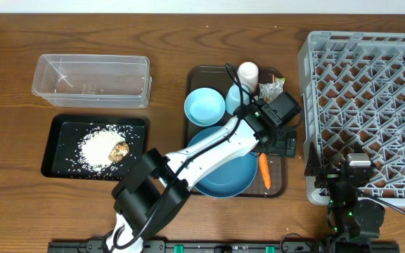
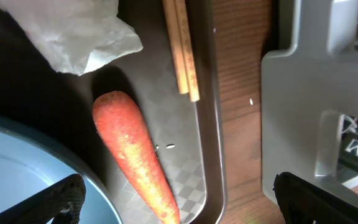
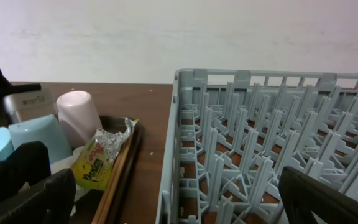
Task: Sort waste into correct bins and load items into the dishwasher rack
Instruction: 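Move the left gripper over the carrot on the brown tray, then lower the left gripper and grasp the carrot's thick end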
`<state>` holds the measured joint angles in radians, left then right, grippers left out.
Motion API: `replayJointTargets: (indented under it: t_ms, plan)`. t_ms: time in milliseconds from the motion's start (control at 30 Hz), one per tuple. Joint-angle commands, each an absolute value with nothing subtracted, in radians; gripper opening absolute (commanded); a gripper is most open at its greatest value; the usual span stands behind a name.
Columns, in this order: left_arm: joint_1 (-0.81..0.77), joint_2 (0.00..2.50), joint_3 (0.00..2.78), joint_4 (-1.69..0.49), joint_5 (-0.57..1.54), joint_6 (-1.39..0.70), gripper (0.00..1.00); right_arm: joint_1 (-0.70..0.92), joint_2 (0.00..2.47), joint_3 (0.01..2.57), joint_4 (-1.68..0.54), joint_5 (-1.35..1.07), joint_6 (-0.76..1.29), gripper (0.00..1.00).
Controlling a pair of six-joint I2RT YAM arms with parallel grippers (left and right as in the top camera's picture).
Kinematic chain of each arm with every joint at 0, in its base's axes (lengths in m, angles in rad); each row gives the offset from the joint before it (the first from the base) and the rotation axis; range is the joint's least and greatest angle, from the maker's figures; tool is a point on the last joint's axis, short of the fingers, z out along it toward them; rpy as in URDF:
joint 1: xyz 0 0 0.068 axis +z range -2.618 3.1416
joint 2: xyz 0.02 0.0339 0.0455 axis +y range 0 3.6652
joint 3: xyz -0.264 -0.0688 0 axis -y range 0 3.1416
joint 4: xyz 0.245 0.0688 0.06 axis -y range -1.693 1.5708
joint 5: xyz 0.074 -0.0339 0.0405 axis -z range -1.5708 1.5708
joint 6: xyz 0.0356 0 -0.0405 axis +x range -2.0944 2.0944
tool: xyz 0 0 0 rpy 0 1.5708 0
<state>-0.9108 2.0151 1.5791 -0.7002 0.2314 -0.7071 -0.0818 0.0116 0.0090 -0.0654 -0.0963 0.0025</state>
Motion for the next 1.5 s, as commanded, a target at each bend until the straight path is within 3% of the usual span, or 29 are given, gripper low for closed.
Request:
replayJointTargets:
  t_ms: [0, 567, 1000, 1467]
  plan:
    - [-0.908, 2.021, 1.561, -0.701, 0.215, -0.713, 0.98, -0.098, 0.006, 0.006, -0.067, -0.098, -0.013, 0.99]
    - [-0.911, 1.925, 1.573, -0.694, 0.216, -0.723, 0.98, -0.098, 0.006, 0.006, -0.067, -0.097, -0.013, 0.99]
    - [-0.915, 2.049, 1.573, -0.641, 0.307, -0.788, 0.98, -0.098, 0.006, 0.006, -0.067, -0.098, -0.013, 0.99]
    - [-0.915, 2.052, 1.573, -0.702, 0.239, -0.786, 0.98, -0.098, 0.006, 0.006, -0.067, -0.098, -0.013, 0.99]
